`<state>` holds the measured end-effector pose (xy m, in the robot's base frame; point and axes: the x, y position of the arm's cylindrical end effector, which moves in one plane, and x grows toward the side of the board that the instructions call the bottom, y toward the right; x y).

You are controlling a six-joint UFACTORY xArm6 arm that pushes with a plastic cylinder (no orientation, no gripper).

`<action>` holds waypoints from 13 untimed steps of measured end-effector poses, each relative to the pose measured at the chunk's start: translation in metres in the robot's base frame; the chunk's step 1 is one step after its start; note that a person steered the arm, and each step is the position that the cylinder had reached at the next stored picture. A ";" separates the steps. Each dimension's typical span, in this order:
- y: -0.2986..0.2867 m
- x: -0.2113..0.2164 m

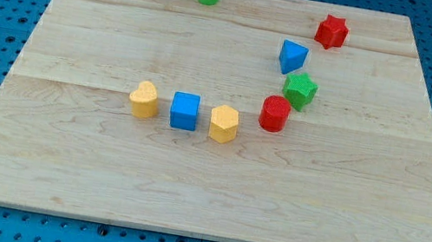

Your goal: Place blue triangle and green blocks in a diagonal line

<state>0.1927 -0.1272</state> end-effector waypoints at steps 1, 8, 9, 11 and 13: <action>0.089 0.004; 0.133 0.035; 0.139 0.044; 0.265 0.098; 0.276 0.157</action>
<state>0.3495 0.1485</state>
